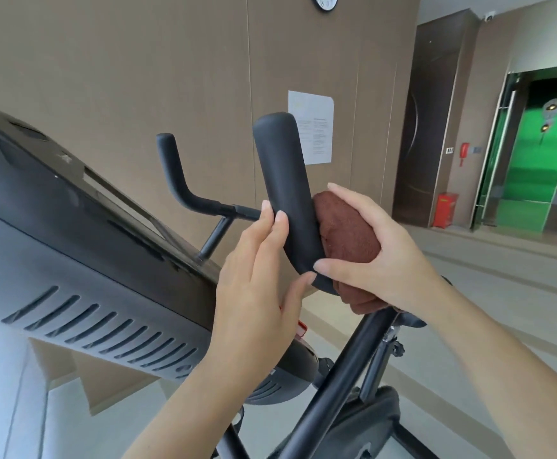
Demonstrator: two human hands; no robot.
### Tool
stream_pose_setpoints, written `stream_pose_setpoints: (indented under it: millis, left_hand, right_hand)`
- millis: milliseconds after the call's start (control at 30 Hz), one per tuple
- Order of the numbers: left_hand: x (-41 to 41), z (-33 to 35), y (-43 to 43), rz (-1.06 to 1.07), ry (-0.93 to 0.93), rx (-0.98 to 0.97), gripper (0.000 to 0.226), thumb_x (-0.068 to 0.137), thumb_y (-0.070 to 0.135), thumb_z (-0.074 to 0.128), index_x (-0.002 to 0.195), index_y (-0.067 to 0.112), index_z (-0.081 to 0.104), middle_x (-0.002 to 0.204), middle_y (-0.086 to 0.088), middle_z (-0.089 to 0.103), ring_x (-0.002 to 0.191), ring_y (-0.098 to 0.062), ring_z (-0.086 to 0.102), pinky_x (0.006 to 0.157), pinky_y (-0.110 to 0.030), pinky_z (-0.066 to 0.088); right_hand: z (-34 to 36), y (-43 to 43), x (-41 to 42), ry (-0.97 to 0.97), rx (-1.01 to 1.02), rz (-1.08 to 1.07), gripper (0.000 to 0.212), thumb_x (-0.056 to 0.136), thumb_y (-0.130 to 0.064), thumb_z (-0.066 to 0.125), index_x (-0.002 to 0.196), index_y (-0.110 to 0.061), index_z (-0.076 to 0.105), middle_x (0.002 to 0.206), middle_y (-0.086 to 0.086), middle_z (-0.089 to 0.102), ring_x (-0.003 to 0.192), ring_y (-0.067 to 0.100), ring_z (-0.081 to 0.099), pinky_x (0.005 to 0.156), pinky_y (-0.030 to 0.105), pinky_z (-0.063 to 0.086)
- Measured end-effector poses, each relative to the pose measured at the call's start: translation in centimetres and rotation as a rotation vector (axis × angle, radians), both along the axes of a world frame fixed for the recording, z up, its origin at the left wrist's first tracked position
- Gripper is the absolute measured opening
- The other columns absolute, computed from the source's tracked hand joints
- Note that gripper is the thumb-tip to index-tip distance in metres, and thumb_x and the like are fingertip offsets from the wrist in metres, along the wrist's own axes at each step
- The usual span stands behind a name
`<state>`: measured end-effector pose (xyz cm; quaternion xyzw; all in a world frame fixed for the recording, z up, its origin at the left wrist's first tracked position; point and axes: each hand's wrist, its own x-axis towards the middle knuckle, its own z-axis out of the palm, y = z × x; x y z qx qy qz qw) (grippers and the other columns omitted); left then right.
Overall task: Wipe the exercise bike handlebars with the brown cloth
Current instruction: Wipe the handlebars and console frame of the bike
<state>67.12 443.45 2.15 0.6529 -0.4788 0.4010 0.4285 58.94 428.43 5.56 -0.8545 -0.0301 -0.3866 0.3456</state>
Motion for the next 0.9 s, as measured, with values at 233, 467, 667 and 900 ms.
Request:
stream_pose_setpoints:
  millis: [233,467,667,900]
  left_hand:
    - [0.3,-0.2,-0.4,-0.032,0.032,-0.056,0.053,0.083,0.024,0.058,0.128,0.003,0.042,0.133,-0.017,0.046,0.127,-0.007,0.032,0.096,-0.029,0.039]
    - [-0.4,0.5,-0.6,0.098,0.023,-0.108,0.049,0.079,0.03,0.06,0.118,0.002,0.05,0.122,-0.008,0.053,0.116,-0.019,0.051,0.095,-0.021,0.041]
    - [-2.2,0.3,-2.9,0.297,0.129,-0.214,0.057,0.075,0.033,0.061,0.12,0.001,0.047,0.122,-0.011,0.053,0.111,-0.021,0.055,0.094,-0.017,0.04]
    - [-4.4,0.4,-4.0,0.372,0.254,-0.253,0.053,0.076,0.021,0.064,0.124,0.017,0.042,0.123,0.002,0.052,0.11,-0.001,0.051,0.091,-0.012,0.037]
  right_hand:
    - [0.2,-0.2,-0.8,-0.082,-0.066,0.036,0.069,0.069,-0.019,0.069,0.128,-0.044,0.043,0.126,-0.028,0.048,0.113,-0.012,0.045,0.086,0.0,0.032]
    - [3.4,-0.3,3.0,-0.233,0.171,0.4,0.054,0.074,-0.01,0.065,0.121,-0.027,0.045,0.106,-0.008,0.059,0.093,0.005,0.059,0.084,0.022,0.047]
    - [2.0,-4.4,2.5,-0.052,-0.098,0.567,0.063,0.068,-0.016,0.07,0.119,-0.044,0.046,0.12,-0.027,0.054,0.112,-0.01,0.05,0.089,0.003,0.034]
    - [3.4,-7.5,3.6,0.046,-0.045,0.782,0.057,0.066,-0.018,0.07,0.114,-0.045,0.055,0.11,-0.026,0.062,0.101,-0.006,0.058,0.082,0.006,0.04]
